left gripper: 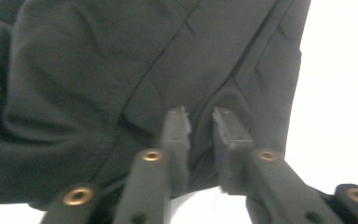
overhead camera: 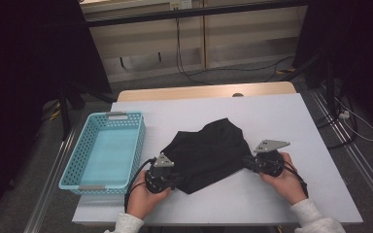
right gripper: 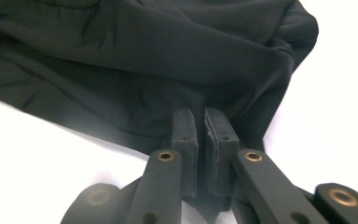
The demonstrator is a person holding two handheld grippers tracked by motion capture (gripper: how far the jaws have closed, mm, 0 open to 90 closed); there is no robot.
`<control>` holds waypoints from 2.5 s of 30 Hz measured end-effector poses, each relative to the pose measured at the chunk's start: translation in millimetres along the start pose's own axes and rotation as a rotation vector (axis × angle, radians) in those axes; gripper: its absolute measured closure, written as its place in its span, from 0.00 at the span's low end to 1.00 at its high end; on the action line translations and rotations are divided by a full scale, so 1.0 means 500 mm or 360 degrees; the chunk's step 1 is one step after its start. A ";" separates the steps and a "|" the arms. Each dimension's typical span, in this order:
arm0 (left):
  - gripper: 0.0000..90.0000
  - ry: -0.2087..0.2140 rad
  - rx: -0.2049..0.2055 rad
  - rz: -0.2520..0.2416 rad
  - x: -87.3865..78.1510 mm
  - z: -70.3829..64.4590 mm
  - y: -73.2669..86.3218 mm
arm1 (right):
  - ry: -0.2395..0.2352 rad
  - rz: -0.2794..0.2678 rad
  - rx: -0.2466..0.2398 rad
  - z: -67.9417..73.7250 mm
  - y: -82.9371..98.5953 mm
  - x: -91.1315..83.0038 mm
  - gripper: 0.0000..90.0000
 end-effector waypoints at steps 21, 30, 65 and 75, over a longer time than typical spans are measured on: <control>0.87 0.0016 -0.0200 -0.0226 0.012 0.060 -0.075 | 0.0012 0.0010 0.0065 -0.030 0.004 -0.016 0.64; 0.59 0.0003 -0.0166 -0.0242 0.003 0.046 -0.078 | -0.0006 -0.0057 0.0051 -0.025 -0.008 -0.029 0.57; 0.95 -0.0001 0.0050 0.0060 0.012 -0.025 0.002 | 0.0072 -0.0044 0.0025 -0.035 -0.002 -0.036 0.37; 0.99 -0.0070 -0.0243 -0.0512 -0.107 0.049 -0.104 | 0.0121 -0.0026 -0.0031 -0.033 0.001 -0.038 0.36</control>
Point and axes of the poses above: each handheld gripper's, and its own axes: x roughly forward along the jaws, y roughly out of its underside, z roughly to its left, the point moved 9 cm from there along x, roughly forward along the jaws, and after that the axes turned 5 degrees about y, right-handed, at the moved point
